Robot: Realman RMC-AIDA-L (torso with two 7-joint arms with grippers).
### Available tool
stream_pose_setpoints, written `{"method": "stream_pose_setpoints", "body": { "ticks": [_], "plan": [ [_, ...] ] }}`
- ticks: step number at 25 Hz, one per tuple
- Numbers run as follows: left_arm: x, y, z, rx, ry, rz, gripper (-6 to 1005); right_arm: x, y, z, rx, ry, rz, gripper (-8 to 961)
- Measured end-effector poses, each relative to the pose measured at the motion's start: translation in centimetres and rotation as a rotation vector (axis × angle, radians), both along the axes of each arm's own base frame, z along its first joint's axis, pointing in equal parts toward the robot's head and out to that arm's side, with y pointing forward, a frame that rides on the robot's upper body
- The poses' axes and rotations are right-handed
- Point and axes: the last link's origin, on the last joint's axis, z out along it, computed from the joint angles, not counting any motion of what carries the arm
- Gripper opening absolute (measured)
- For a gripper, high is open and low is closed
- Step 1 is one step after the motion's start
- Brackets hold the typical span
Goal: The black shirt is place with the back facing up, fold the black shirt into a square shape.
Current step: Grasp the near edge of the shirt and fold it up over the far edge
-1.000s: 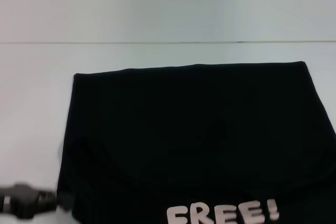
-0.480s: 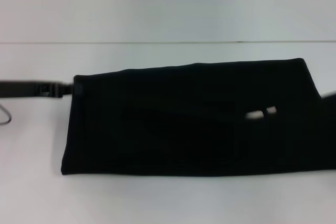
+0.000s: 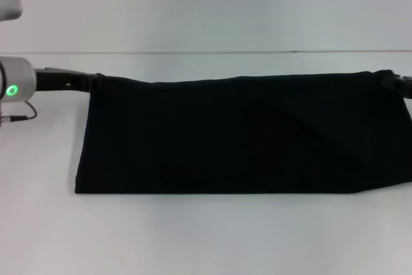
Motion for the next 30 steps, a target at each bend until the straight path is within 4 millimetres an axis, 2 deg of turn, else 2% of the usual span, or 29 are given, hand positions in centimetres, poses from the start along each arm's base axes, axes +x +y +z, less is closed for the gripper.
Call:
{"method": "stream_pose_setpoints", "body": {
  "ticks": [6,10,20,30],
  "plan": [
    [0.5,0.8,-1.0,0.030,0.068,-0.011,17,-1.0,2.2,-2.6,0.016,-0.090,-0.063,32],
    [0.6,1.0,-1.2,0.054,0.080,-0.006,18,-1.7,3.0,-3.1,0.032,-0.114,-0.063,32],
    [0.6,2.1,0.0,0.135,0.119,-0.002,18,-3.3,4.8,-2.2,0.067,-0.158,-0.038,32],
    [1.0,2.8,1.3,0.188,0.134,-0.006,21,-3.5,5.9,-1.2,0.107,-0.211,-0.049,32]
  ]
}}
